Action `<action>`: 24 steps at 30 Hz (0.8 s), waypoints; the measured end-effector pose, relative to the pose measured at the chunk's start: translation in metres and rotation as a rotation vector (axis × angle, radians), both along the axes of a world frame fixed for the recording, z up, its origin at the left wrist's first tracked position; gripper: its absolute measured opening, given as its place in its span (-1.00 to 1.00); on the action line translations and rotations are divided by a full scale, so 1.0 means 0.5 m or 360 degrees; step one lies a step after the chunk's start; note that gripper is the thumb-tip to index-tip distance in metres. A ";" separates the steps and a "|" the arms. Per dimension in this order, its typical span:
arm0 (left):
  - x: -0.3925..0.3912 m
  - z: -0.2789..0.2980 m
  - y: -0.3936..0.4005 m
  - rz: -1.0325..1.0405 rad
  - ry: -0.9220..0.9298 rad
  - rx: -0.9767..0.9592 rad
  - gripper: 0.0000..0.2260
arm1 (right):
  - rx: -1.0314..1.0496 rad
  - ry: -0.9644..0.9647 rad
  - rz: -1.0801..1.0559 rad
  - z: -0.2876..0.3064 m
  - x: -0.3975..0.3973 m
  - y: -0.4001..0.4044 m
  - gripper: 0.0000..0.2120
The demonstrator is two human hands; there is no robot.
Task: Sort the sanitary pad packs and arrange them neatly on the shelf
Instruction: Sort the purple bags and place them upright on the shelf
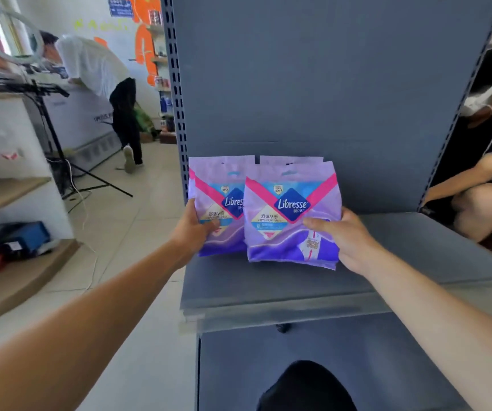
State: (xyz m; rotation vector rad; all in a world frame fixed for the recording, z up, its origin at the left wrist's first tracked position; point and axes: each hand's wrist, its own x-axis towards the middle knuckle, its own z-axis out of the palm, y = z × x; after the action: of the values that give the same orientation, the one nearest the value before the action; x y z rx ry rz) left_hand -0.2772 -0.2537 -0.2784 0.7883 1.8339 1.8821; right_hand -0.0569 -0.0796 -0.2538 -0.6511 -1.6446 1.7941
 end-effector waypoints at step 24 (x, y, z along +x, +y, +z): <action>0.040 -0.028 -0.003 0.0513 0.1544 -0.0869 -0.44 | -0.0094 0.0134 0.0036 -0.036 0.004 0.082 -0.69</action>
State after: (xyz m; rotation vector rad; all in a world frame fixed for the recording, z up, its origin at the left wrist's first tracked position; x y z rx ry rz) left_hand -0.2571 -0.2554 -0.2926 1.3839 3.0114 1.0371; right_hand -0.0551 -0.0383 -0.2718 -0.5766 -1.5546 1.8667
